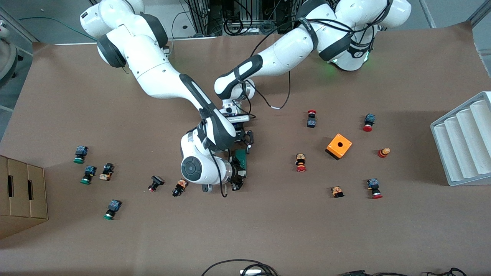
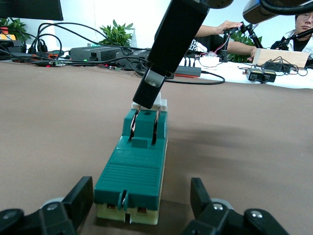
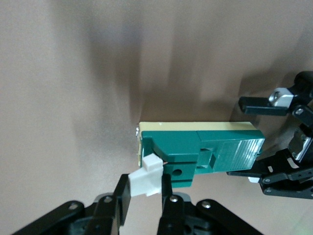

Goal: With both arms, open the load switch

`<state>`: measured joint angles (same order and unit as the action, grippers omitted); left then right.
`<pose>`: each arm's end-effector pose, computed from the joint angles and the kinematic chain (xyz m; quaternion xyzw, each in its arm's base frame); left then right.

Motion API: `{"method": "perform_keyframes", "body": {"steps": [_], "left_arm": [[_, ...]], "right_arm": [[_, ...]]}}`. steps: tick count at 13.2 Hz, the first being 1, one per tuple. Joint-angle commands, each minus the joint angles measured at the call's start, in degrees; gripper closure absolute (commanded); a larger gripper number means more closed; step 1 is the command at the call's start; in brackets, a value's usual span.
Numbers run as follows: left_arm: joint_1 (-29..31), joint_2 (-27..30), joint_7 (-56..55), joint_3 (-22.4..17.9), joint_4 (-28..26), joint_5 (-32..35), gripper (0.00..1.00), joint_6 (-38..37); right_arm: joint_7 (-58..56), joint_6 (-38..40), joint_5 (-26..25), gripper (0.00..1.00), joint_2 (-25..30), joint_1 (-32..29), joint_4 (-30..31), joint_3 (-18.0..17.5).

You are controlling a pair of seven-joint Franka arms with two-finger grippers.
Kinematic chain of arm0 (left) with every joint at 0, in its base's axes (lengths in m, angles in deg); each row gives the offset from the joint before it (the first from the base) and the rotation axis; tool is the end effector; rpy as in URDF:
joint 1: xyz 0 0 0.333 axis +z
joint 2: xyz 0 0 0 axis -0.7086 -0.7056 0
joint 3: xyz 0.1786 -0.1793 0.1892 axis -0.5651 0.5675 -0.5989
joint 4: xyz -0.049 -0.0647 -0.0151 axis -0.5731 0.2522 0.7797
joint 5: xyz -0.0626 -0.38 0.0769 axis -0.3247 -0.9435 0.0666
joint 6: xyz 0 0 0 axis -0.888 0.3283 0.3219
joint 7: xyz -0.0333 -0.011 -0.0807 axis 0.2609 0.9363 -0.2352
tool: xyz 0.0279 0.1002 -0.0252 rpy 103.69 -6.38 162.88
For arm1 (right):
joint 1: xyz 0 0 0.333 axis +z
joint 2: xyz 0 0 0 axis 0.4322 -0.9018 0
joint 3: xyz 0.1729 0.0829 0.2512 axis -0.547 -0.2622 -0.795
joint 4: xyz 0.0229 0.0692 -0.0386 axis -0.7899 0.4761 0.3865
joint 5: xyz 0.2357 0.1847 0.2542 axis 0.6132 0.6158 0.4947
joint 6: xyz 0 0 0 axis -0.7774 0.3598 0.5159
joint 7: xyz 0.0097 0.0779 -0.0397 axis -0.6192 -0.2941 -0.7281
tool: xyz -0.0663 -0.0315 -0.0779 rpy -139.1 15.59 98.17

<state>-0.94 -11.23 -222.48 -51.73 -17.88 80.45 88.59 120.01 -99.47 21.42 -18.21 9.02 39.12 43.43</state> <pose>0.3463 -0.5892 0.0514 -0.7934 -0.0850 -0.6025 0.0133 0.6412 0.4263 0.2107 -0.7143 0.6698 0.1831 0.0876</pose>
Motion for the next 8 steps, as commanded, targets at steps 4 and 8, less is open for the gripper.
{"method": "perform_keyframes", "body": {"steps": [4,8], "left_arm": [[-0.1,-1.2,0.9,0.7,1.7,-1.1,0.29,-0.3],[-0.1,-1.2,1.0,0.7,1.5,-1.0,0.35,-0.4]], "right_arm": [[-0.2,1.7,0.9,0.71,0.6,0.1,-0.7,0.4],[-0.1,1.4,0.1,0.7,1.8,0.2,1.0,0.3]]}}
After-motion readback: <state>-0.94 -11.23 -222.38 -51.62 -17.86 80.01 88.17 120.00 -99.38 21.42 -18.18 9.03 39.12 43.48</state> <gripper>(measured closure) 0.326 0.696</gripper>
